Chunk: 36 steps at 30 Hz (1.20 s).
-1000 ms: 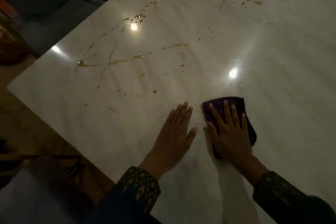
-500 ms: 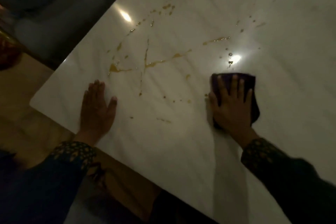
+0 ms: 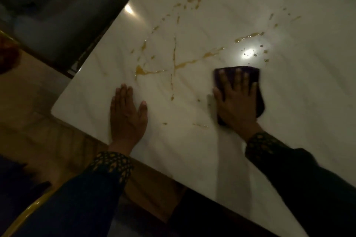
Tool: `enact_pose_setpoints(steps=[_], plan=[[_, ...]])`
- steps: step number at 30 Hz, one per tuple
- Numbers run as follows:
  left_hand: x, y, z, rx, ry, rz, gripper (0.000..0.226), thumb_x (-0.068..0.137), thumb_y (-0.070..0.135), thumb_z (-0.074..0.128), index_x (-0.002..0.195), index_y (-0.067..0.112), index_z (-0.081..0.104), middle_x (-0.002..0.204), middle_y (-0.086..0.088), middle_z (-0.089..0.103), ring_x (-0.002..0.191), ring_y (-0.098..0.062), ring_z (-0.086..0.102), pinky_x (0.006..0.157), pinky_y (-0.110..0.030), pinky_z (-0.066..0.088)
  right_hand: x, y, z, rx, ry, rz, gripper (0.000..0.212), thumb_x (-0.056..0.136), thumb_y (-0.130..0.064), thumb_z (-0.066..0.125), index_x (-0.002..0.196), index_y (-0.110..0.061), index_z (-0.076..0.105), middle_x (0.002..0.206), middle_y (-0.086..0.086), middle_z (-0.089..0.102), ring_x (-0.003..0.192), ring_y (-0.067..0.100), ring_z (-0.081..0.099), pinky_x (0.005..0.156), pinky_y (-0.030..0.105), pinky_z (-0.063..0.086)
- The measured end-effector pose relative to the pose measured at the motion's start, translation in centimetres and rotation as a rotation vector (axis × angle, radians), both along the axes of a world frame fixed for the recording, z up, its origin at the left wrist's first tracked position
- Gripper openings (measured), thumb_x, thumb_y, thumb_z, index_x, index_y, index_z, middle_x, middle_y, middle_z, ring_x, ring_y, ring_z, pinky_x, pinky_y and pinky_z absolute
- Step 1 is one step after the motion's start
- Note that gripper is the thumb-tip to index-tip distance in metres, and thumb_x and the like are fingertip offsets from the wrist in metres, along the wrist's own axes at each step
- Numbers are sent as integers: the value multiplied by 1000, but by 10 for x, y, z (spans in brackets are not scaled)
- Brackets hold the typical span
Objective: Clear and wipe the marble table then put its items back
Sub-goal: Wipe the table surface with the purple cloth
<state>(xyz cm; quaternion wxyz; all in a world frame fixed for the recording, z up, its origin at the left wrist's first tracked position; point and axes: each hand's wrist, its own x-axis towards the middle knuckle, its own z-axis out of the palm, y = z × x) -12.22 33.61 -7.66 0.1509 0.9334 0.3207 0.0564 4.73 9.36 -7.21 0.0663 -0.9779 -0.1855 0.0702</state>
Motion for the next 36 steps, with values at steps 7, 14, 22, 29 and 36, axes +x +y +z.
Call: enact_pose_setpoints(steps=[7,14,22,29,36], plan=[[-1,3,0,7,15,-11,62,101,41,33,153,12,18,161,-7,14,149,-21,9,122,-37,6,-104,-6,-6,49,14,354,56,99,-56,19,152,-43,8,163,0,5,149,23,5,119,49,3],[-1,0,-3,28,-41,-8,63,99,41,31,150,5,25,158,-14,22,148,-26,16,122,-39,11,-42,-27,-2,-13,18,-141,60,95,-58,13,153,-41,8,162,9,7,149,31,5,119,53,4],[8,40,11,9,-129,-135,42,91,28,45,127,8,53,124,-12,57,112,-32,53,96,-42,40,-138,129,-7,61,-1,-46,56,100,-49,24,153,-36,13,162,10,8,149,31,3,118,55,3],[57,179,7,147,-72,-457,47,99,27,35,139,4,42,142,-19,45,131,-35,42,115,-47,27,-149,92,-1,-25,30,-243,60,94,-65,15,150,-48,6,163,7,-1,149,26,-2,114,64,2],[71,205,-4,53,-82,-452,51,101,27,37,148,8,31,156,-13,28,144,-28,25,120,-38,13,-91,165,-4,-5,-4,-494,68,92,-63,14,153,-35,13,159,23,7,146,42,5,111,70,5]])
